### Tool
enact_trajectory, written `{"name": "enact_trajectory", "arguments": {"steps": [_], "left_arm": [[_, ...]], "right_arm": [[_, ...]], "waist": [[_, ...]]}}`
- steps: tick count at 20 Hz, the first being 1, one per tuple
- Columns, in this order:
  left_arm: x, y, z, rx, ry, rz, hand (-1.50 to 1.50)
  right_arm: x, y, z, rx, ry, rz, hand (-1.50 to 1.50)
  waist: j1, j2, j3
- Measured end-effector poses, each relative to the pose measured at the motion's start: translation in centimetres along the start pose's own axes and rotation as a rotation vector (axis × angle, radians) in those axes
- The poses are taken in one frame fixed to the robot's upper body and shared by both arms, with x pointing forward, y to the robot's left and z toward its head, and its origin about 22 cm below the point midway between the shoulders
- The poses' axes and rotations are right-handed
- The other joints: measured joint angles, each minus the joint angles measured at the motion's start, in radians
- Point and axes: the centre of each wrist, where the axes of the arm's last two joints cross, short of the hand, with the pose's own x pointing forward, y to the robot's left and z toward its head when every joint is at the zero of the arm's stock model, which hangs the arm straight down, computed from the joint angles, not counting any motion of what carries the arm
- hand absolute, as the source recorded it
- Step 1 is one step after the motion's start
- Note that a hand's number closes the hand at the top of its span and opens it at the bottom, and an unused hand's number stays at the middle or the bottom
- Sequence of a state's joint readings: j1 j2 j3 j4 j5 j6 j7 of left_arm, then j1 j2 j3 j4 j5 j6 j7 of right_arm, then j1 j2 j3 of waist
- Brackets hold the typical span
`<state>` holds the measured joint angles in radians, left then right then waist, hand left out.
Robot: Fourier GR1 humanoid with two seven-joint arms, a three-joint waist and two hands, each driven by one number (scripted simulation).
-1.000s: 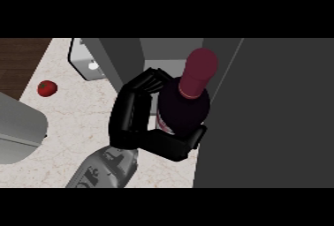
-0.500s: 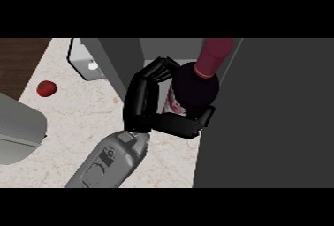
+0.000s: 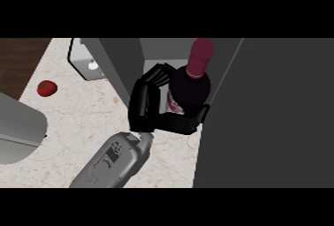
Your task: Pick up the wine, place it into the cabinet and close the cabinet
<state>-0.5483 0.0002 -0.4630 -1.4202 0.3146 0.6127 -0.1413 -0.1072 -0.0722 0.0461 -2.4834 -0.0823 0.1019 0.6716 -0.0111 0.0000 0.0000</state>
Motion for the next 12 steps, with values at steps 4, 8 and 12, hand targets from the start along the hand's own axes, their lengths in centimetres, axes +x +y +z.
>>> {"name": "enact_trajectory", "arguments": {"steps": [4,8,12], "left_arm": [[-1.6,0.2,0.3,0.005,0.011,-0.024,1.50],[-3.3,1.0,0.0,0.010,0.005,-0.088,1.50],[-4.9,1.9,0.1,0.014,-0.004,-0.130,1.50]], "right_arm": [[0.1,0.0,-0.1,-0.001,-0.001,-0.002,-1.50],[0.0,0.0,0.0,-0.002,0.002,-0.004,-1.50],[0.1,-0.1,-0.1,-0.005,0.000,0.000,-1.50]], "waist": [[0.000,0.000,0.000],[-0.002,0.000,0.000],[-0.001,0.000,0.000]]}}
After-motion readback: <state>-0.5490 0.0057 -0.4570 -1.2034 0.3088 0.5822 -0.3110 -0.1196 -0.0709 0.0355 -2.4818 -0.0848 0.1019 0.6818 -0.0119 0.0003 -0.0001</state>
